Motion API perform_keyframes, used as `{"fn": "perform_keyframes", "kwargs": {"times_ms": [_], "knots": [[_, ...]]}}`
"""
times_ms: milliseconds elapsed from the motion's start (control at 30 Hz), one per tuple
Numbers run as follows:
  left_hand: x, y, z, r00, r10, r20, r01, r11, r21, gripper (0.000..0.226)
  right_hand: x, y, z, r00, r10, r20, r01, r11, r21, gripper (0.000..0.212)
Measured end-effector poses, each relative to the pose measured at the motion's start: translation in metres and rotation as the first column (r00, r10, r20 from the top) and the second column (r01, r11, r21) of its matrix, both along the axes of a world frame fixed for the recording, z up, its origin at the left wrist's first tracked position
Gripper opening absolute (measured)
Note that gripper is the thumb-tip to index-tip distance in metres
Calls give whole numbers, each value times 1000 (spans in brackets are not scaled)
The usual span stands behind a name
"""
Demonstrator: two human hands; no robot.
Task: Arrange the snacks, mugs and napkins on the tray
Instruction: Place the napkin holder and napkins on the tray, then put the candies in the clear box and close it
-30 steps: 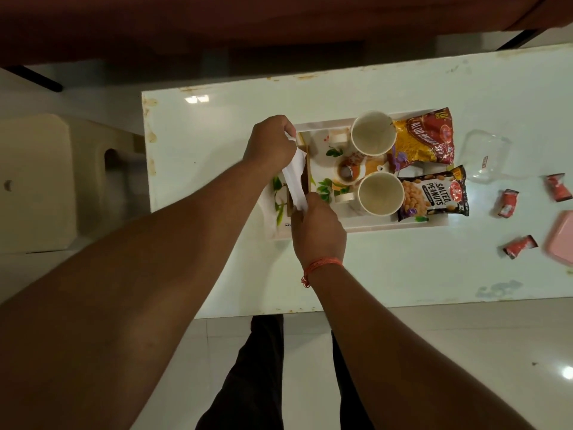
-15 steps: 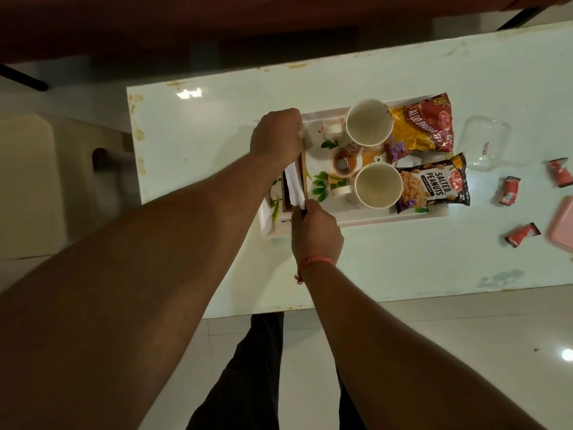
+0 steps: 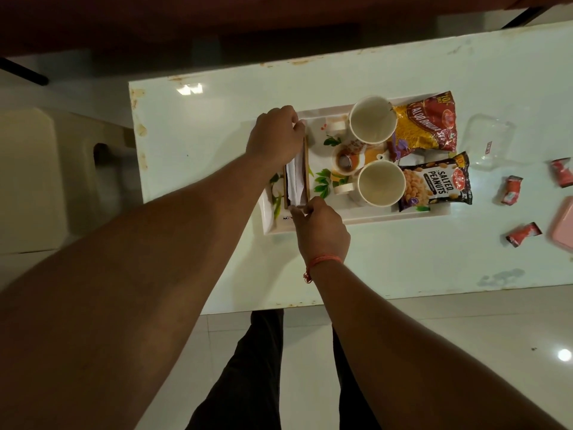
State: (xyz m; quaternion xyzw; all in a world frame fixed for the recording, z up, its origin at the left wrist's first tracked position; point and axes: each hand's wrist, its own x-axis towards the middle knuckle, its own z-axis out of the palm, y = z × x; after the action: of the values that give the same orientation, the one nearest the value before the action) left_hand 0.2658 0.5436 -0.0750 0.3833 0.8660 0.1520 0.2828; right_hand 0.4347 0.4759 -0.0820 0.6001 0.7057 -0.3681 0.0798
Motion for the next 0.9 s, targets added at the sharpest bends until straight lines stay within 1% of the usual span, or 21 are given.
{"fn": "perform_keyframes", "kwargs": {"times_ms": [100, 167, 333, 433, 533, 633, 733, 833, 900], "knots": [[1, -7, 1, 999, 30, 27, -30, 1000, 8, 44, 6, -1, -1, 1000, -9, -7, 9, 1000, 9, 35], [2, -14, 2, 997, 60, 50, -61, 998, 23, 53, 10, -2, 0, 1000, -2, -16, 2, 1000, 30, 39], [9, -40, 2, 972, 206, 113, -214, 974, 68, 59, 19, -4, 2, 998, 45, -46, -40, 995, 93, 54], [14, -59, 1, 968, 229, 98, -233, 972, 30, 64, 20, -6, 3, 994, 90, -66, -81, 989, 124, 60], [20, -78, 1, 979, 192, 74, -191, 981, -23, 67, 21, -8, 5, 988, 139, -71, -128, 982, 137, 59], [24, -97, 2, 991, 135, 9, -135, 990, -52, 69, 22, -8, 8, 979, 190, -72, -177, 972, 155, 59], [26, -115, 5, 995, 14, -97, -24, 995, -102, 72, 24, -9, 12, 968, 241, -72, -227, 960, 163, 62], [28, -128, 15, 976, -99, -196, 70, 987, -148, 81, 29, -9, 20, 952, 295, -76, -280, 946, 166, 67], [29, -133, 22, 959, -158, -233, 124, 980, -155, 82, 33, -3, 25, 935, 346, -75, -328, 926, 184, 70]]}}
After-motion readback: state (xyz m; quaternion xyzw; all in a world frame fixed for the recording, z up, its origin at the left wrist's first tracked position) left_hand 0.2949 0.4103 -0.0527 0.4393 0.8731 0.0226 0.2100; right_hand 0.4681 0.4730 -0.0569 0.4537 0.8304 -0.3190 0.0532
